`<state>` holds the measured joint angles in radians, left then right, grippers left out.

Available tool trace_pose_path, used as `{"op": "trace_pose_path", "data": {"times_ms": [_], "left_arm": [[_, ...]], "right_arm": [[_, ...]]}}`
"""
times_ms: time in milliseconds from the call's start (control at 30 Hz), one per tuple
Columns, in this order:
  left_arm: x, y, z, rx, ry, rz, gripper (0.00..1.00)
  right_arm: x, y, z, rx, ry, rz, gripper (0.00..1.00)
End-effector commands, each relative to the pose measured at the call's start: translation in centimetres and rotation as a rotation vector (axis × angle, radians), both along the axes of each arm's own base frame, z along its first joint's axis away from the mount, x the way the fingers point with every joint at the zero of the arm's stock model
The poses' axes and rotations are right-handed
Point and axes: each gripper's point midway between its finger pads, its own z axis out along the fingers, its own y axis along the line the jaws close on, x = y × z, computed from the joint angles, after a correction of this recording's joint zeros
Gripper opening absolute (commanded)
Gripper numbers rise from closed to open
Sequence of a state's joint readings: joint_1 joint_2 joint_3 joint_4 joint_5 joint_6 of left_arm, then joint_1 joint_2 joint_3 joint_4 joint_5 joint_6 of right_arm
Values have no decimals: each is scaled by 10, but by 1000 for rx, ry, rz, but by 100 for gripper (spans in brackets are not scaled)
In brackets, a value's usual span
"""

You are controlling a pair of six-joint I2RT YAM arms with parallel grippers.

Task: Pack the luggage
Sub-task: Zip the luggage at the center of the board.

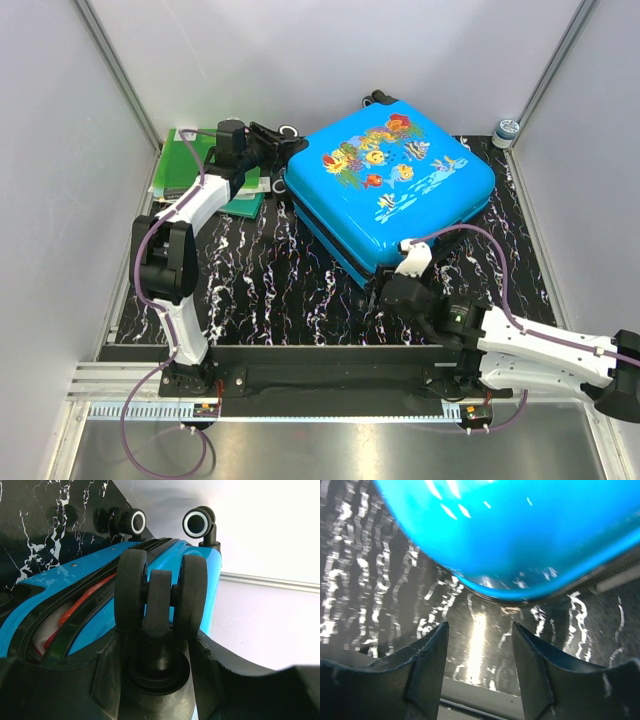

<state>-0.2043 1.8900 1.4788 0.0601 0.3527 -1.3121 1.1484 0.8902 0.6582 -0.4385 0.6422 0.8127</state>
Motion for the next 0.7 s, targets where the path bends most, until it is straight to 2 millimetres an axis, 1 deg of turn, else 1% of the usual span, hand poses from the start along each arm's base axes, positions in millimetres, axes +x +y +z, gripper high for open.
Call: {"op": "trace_pose_path", "data": {"times_ms": [0,133,200,267,433,533,667], "left_arm": [[0,-10,52,8,-198,-85,0],[0,-10,51,8,-195,-88,0],[-1,-12,52,8,-198,-93,0],[-1,-11,51,7,-197,-91,0],[-2,-11,51,7,-198,-94,0],[-1,-12,50,8,-195,-94,0],[-1,-11,46,7,-187,-94,0]], "right_arm": [[0,-13,-22,-70,29,-58,62],[7,-18,-37,-135,17,-104,62],[14,-22,-37,-137,-20,-141,61],[19,-20,-37,-109,-59,-150,59],[28,-16,-28,-78,-147,-143,54],[29,-12,-23,-66,-173,-119,52],[31,-7,-20,-29,-204,-99,52]]}}
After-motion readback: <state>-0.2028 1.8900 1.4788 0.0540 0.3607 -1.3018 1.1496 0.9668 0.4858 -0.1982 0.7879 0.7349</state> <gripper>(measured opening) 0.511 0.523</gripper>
